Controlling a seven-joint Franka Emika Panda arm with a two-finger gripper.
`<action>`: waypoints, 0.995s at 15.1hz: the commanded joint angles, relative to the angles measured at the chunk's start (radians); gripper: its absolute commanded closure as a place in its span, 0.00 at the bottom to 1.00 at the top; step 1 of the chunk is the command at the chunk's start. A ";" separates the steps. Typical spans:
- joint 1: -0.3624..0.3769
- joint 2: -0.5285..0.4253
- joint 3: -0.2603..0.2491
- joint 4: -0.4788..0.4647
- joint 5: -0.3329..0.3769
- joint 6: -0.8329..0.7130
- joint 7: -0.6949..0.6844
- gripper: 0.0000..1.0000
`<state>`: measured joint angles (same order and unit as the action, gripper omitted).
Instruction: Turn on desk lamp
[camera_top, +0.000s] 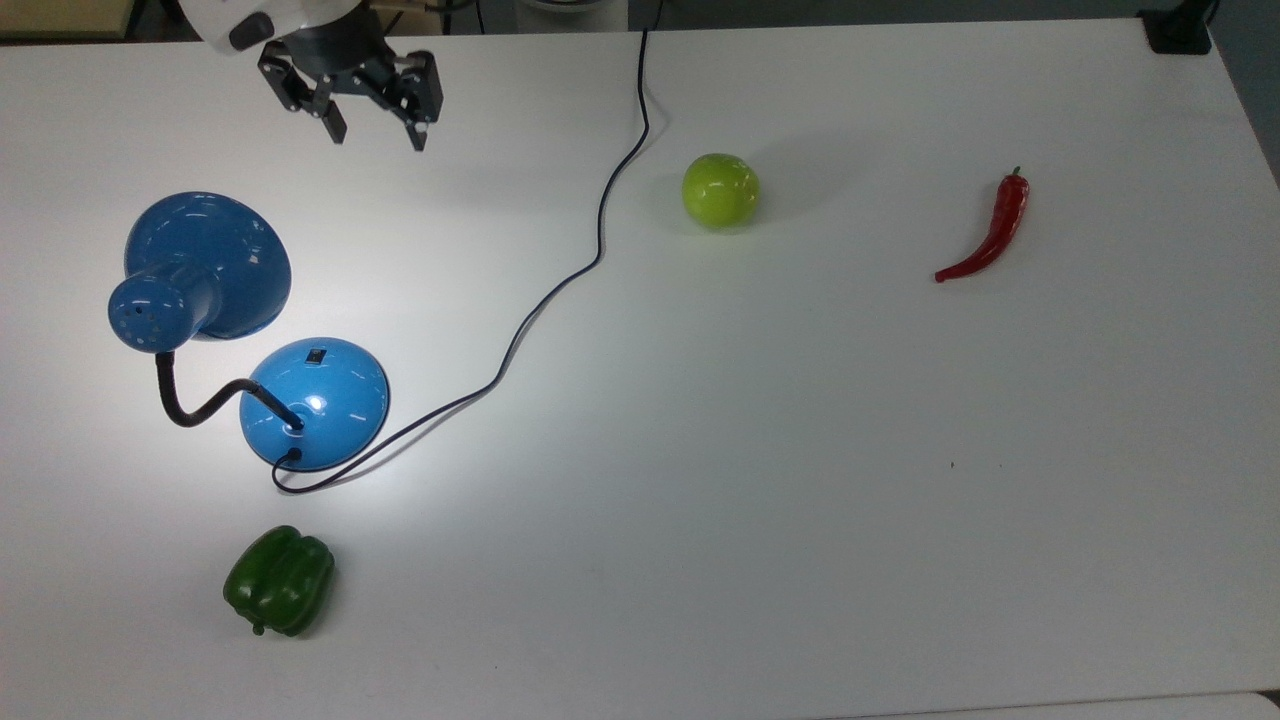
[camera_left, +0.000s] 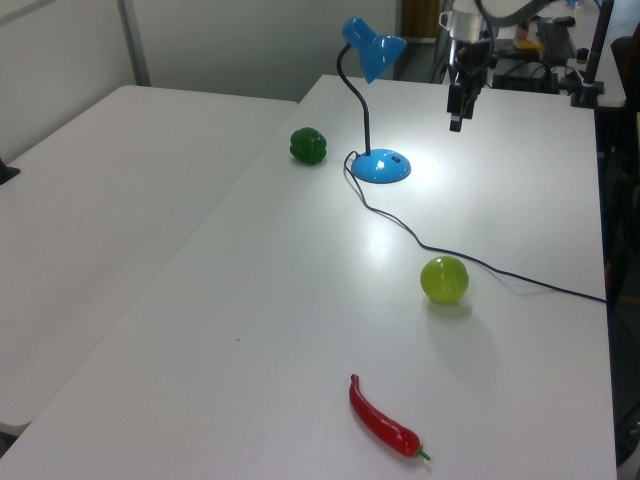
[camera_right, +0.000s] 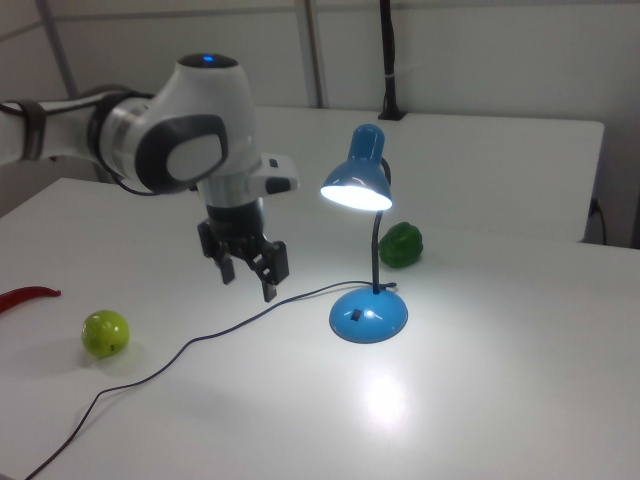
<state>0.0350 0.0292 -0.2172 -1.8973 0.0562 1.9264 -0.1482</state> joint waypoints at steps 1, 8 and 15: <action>0.011 -0.075 0.036 0.064 0.008 -0.179 0.013 0.00; 0.009 -0.078 0.169 0.253 0.002 -0.414 0.144 0.00; 0.011 -0.066 0.194 0.257 0.001 -0.267 0.087 0.00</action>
<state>0.0440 -0.0543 -0.0162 -1.6569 0.0564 1.5957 -0.0235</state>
